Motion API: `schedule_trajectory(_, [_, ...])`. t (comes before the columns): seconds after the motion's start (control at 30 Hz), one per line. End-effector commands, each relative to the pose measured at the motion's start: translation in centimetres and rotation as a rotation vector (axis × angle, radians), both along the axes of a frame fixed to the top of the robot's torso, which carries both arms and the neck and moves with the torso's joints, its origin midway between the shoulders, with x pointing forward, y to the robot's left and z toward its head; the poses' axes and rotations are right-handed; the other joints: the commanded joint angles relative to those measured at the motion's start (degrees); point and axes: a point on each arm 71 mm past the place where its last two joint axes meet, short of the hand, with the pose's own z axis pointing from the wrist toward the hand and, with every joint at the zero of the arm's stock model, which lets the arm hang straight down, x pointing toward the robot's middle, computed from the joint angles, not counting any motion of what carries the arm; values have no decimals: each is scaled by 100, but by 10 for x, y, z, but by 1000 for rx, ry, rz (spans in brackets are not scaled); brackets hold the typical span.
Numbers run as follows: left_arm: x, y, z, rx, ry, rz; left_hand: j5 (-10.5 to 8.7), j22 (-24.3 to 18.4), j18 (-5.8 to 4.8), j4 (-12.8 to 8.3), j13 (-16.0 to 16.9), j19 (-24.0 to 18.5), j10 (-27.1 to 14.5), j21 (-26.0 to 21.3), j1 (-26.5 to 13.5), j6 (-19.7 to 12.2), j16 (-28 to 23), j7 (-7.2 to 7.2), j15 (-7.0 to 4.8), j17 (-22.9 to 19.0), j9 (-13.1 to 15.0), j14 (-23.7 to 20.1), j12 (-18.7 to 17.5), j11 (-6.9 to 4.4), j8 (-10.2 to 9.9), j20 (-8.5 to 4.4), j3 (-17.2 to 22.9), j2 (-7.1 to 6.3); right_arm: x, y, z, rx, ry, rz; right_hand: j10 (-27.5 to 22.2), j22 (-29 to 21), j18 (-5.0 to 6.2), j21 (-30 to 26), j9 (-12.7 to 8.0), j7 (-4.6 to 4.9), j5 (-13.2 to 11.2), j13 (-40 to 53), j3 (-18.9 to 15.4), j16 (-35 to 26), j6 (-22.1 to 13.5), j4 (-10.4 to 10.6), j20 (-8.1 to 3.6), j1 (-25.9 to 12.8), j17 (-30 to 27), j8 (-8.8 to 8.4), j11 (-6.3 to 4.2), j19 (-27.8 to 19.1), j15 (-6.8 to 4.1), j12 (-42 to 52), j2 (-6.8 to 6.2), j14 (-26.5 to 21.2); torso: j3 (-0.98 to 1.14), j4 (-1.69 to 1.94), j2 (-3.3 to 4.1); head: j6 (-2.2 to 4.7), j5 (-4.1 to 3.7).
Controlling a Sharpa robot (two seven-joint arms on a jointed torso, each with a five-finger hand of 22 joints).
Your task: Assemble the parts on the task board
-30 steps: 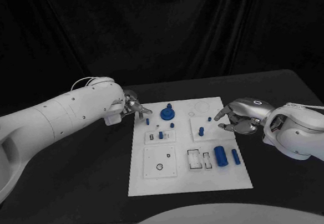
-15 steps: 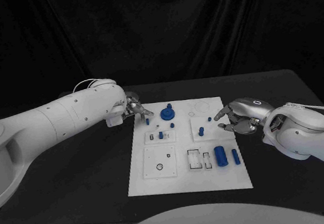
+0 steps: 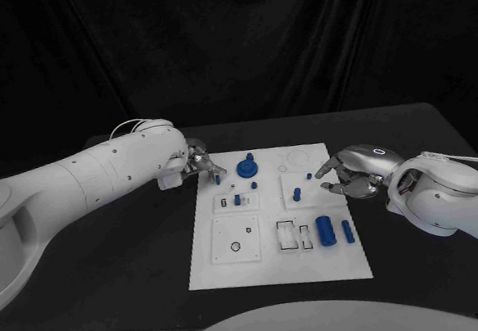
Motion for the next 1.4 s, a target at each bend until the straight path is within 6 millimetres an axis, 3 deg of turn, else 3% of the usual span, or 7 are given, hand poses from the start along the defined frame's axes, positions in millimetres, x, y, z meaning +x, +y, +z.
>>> schedule_trajectory(0.03, [-2,-2,-2,-4,18,-14,30,1145,56,-36,1460,-3,544,-28,69,-32,15,-5,30,1509,1,605,-32,54,-22,24,4,8,0,0,-1,0,1,-6,-46,343,50,-32,-7,-14,37,216,34,-18,40,0,-10,-1,-6,-21,-11,-41,35,-28,-32,225,0,-1,2,-1,-1])
schedule_trajectory(0.53, [-2,-3,-3,-7,22,-19,223,1140,62,-181,1443,-23,522,-54,230,-62,15,-2,42,1509,-2,605,-52,61,-54,44,80,46,0,1,-1,0,2,-5,-49,341,51,-43,-7,-12,42,212,53,-23,47,-6,-8,-8,-9,-20,-9,-43,37,-33,-38,223,-3,0,4,-1,-3])
schedule_trajectory(0.77, [-2,-3,-4,-8,22,-19,543,1137,66,-303,1438,-34,516,-69,327,-56,15,-15,35,1509,-12,605,-57,51,-76,42,181,68,0,1,-1,-2,3,-6,-51,340,52,-51,-7,-11,44,207,61,-26,51,-8,-8,-7,-11,-19,-9,-45,37,-37,-34,223,0,-1,0,-1,0])
schedule_trajectory(1.17, [-2,-2,-4,-11,21,-21,785,1136,69,-504,1433,-38,509,-78,459,-14,15,-51,14,1509,-14,605,-63,20,-80,24,428,78,1,1,-2,-6,7,-8,-54,336,54,-69,-6,-11,46,203,69,-35,55,-11,-7,-6,-20,-18,-8,-48,38,-41,-31,220,-1,3,3,-1,5])
schedule_trajectory(1.4, [-3,-2,-4,-12,22,-21,1118,1137,68,-653,1429,-36,504,-76,445,39,15,-81,-9,1509,22,605,-67,-5,-44,1,718,19,1,1,-2,-8,9,-9,-54,336,54,-69,-6,-11,46,203,69,-35,55,-11,-7,-6,-20,-18,-8,-48,38,-41,-31,220,0,5,1,-1,5])
